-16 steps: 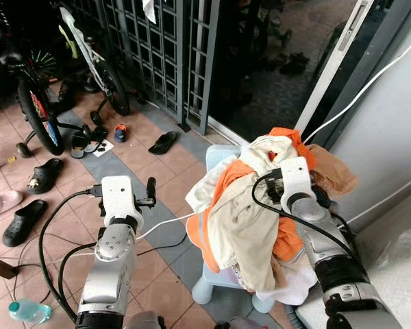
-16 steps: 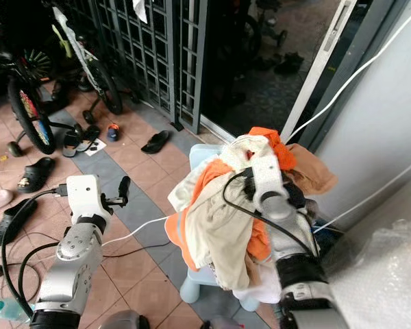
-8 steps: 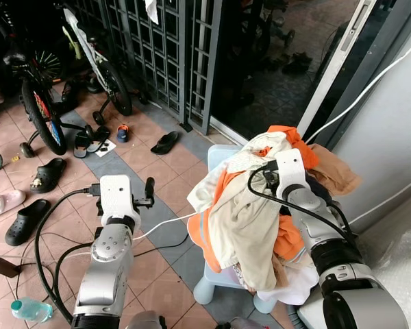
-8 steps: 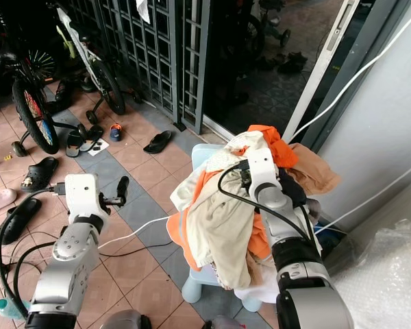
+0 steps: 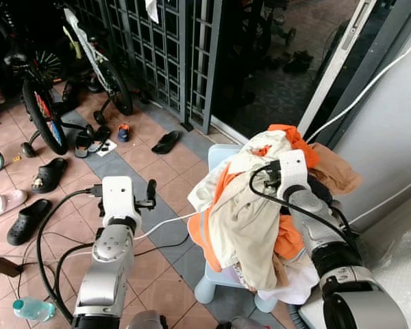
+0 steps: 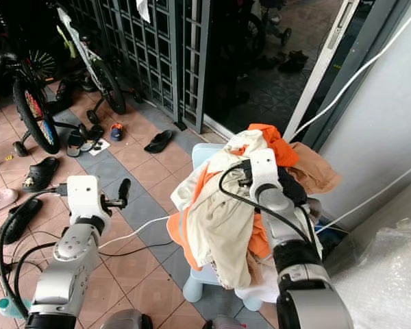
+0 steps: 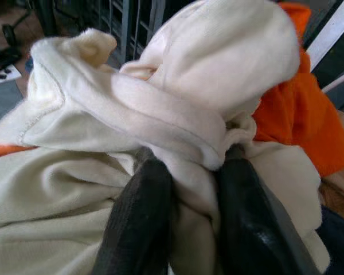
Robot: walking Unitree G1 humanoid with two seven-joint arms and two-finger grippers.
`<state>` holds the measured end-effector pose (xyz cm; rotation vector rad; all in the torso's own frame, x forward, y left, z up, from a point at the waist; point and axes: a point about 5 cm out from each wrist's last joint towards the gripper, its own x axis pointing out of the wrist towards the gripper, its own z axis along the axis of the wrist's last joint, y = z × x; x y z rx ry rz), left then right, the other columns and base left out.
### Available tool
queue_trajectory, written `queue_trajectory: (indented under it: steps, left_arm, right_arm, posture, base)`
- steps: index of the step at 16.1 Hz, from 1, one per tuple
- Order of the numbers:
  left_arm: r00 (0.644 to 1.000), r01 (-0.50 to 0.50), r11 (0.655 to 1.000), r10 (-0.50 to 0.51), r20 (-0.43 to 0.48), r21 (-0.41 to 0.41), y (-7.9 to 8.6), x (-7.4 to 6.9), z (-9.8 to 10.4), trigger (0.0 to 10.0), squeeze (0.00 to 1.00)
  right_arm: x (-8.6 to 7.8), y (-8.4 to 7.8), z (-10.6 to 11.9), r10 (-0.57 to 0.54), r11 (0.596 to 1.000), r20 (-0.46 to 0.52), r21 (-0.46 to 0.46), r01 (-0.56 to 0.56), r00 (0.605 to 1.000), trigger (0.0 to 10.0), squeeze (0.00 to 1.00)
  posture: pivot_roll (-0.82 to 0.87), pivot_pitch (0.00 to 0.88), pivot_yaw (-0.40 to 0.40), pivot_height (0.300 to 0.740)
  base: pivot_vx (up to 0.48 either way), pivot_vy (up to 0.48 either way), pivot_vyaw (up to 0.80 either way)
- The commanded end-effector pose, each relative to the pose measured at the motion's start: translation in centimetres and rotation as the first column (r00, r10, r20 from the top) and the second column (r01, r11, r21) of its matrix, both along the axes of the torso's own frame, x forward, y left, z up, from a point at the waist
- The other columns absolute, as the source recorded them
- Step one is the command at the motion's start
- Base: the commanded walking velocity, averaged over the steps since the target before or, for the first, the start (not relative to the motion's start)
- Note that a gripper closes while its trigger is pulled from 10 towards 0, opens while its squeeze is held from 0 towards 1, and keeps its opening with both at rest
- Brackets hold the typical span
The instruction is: Clothes washing
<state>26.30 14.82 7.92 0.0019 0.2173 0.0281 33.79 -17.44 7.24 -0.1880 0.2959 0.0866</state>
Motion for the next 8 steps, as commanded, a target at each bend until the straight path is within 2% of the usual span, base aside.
queue_trajectory:
  steps: [1, 4, 6, 8]
  left_arm:
    - [1.0, 0.005, 1.0, -0.005, 0.001, 0.001, -0.1, 0.0, 0.1, 10.0, 0.0]
    - [1.0, 0.006, 1.0, -0.006, -0.007, 0.002, 0.2, 0.1, -0.2, 10.0, 0.0]
    - [0.996, 0.09, 0.99, -0.092, 0.014, 0.109, -0.3, 0.3, 0.1, 10.0, 0.0]
    - [0.992, 0.122, 0.983, -0.127, 0.027, 0.139, -0.9, 0.4, 0.4, 10.0, 0.0]
  right_arm:
    - [0.3, 0.6, 1.6, 0.058, 0.998, 0.108, -0.032, -0.055, 0.992, 0.0, 0.0]
    - [0.0, 1.8, 2.9, 0.077, 0.997, 0.206, -0.017, -0.076, 0.975, 0.0, 0.0]
    - [-0.3, 2.4, 3.3, 0.07, 0.997, 0.25, 0.011, -0.075, 0.966, 0.0, 0.0]
    - [-0.8, 2.2, 3.8, 0.042, 0.998, 0.283, 0.029, -0.052, 0.958, 0.0, 0.0]
  posture:
    - [0.03, 0.0, -0.022, 0.74]
    - [0.01, 0.0, 0.003, 0.74]
    - [0.01, 0.0, 0.015, 0.74]
    - [0.01, 0.0, 0.026, 0.74]
  base:
    - [0.0, 0.0, 0.0]
    - [0.0, 0.0, 0.0]
    - [0.0, 0.0, 0.0]
    - [0.0, 0.0, 0.0]
